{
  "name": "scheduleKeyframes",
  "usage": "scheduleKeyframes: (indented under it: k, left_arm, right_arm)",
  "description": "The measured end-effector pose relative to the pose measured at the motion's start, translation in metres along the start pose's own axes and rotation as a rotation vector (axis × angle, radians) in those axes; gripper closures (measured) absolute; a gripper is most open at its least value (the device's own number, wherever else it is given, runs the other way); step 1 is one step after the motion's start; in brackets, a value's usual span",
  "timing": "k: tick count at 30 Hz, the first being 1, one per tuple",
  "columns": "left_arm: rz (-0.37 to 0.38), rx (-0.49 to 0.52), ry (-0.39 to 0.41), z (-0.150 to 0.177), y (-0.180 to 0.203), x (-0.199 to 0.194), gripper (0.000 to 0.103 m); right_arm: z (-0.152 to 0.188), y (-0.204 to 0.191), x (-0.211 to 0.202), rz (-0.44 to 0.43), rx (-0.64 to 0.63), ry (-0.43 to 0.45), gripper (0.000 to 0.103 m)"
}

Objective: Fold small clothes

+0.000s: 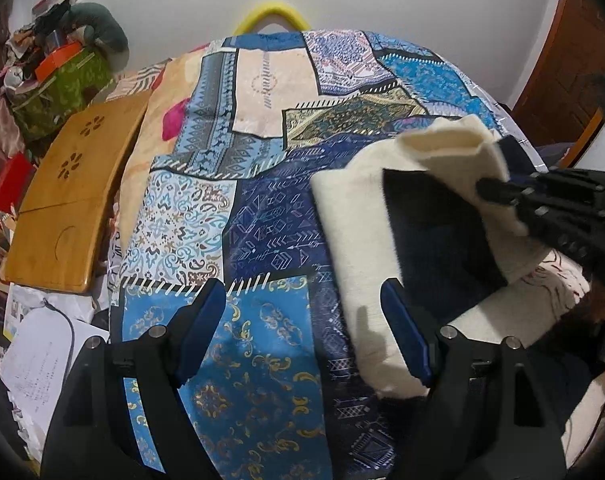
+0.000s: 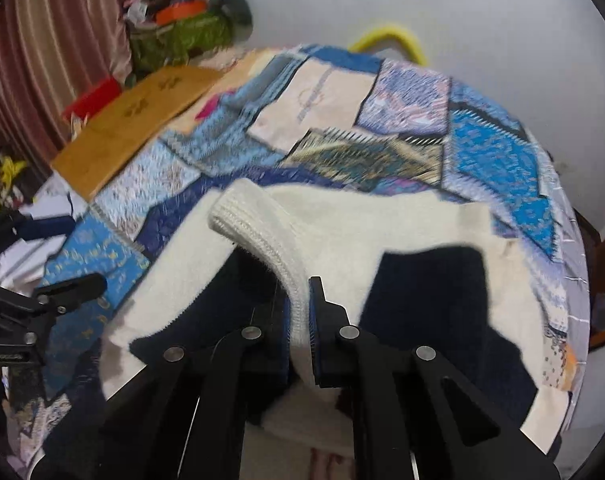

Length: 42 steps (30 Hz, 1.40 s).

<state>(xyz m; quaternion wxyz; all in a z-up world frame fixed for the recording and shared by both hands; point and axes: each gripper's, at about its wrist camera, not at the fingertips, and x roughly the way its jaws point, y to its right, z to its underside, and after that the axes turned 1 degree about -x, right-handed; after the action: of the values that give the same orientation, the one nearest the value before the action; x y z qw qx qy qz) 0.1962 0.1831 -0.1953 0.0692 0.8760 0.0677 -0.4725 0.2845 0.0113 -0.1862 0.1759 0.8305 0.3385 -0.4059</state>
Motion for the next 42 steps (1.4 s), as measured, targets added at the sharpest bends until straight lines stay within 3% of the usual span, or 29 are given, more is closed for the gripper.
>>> scheduleKeyframes:
  k: [9,23,31,42]
  left_arm:
    - [-0.002,0.028,0.013,-0.004,0.023,-0.012,0.021]
    - [0.001,0.077,0.010,-0.008,0.061,-0.016,0.018]
    - [-0.007,0.084,-0.011,-0.011,0.072,-0.009,0.018]
    - [-0.006,0.108,-0.026,-0.011,0.086,0.000,0.018]
  right_arm:
    - [0.007,0.048,-0.067,0.044,0.112,0.152,0.096]
    - [0.044,0.118,-0.131,0.107,0.278,0.269,0.096]
    - [0.077,0.152,-0.136,0.117,0.377,0.251,0.096]
    - [0.133,0.188,-0.107,0.071,0.512,0.114,0.096]
